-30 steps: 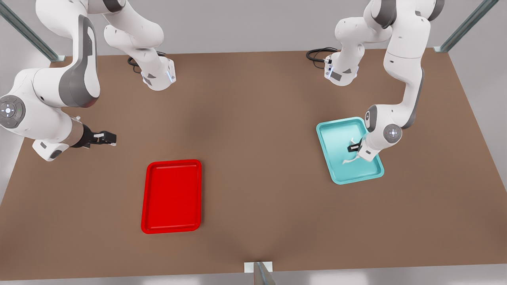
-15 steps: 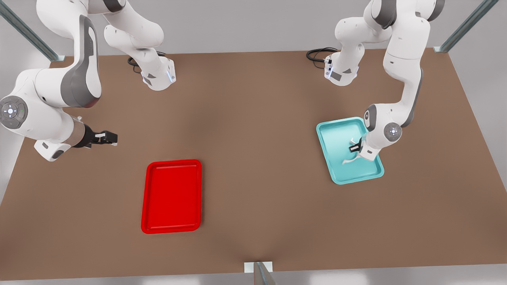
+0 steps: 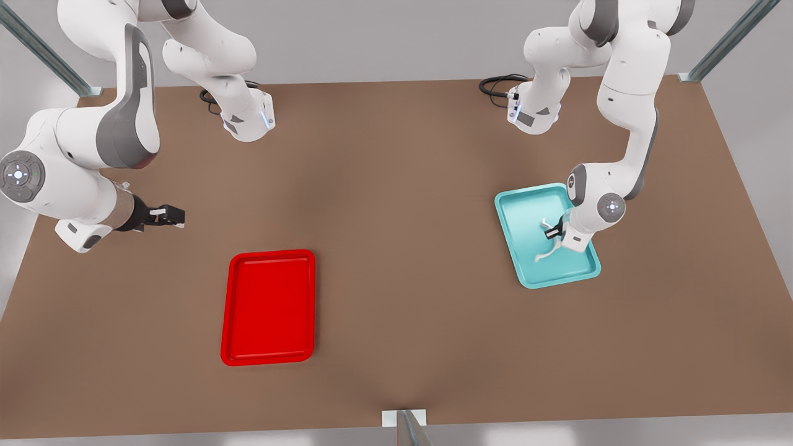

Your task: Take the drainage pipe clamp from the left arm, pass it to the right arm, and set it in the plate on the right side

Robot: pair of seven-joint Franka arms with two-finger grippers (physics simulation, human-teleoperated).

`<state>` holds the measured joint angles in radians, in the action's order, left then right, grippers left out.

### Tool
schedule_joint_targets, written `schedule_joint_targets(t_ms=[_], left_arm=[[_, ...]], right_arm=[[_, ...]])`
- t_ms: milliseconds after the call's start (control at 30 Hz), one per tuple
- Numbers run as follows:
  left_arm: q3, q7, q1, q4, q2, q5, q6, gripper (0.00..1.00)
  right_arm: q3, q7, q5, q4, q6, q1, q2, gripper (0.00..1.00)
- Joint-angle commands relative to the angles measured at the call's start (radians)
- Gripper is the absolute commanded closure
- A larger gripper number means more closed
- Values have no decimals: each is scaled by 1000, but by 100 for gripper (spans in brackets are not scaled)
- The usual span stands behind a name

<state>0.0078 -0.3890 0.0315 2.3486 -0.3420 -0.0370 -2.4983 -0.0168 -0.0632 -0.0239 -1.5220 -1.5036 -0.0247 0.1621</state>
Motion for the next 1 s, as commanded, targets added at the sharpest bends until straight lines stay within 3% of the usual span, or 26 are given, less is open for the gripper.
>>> schedule_joint_targets(t_ms=[0, 200, 300, 433, 567, 700, 767, 867, 967], left_arm=[[0, -53, 13, -2, 20, -12, 6, 79], [0, -2, 56, -60, 100, -3, 157, 79], [-23, -8, 57, -259, 90, -1, 375, 79], [-195, -4, 93, -747, -72, 81, 743, 79], [-262, 44, 179, -994, -250, 91, 742, 79], [-262, 84, 301, -1175, -357, 120, 745, 79], [-262, -28, 359, -1250, -388, 118, 740, 79], [-255, -105, 433, -1305, -420, 120, 727, 79], [-255, -148, 465, -1329, -433, 120, 725, 79]], right_arm=[[0, 0, -1, -1, 2, 0, -1, 0], [0, 2, -1, -4, 2, 0, -1, 0], [0, 2, 1, -4, 2, -3, -1, 0], [0, 2, 1, -4, 2, -3, -1, 0], [0, 2, -1, -4, 0, -3, -1, 0], [11, -47, -30, 23, -87, -147, 91, 0], [11, -157, -122, 25, -225, -218, 168, 0], [24, -596, -272, 32, -385, -236, 269, 0], [97, -856, -278, 74, -472, -241, 323, 0]])
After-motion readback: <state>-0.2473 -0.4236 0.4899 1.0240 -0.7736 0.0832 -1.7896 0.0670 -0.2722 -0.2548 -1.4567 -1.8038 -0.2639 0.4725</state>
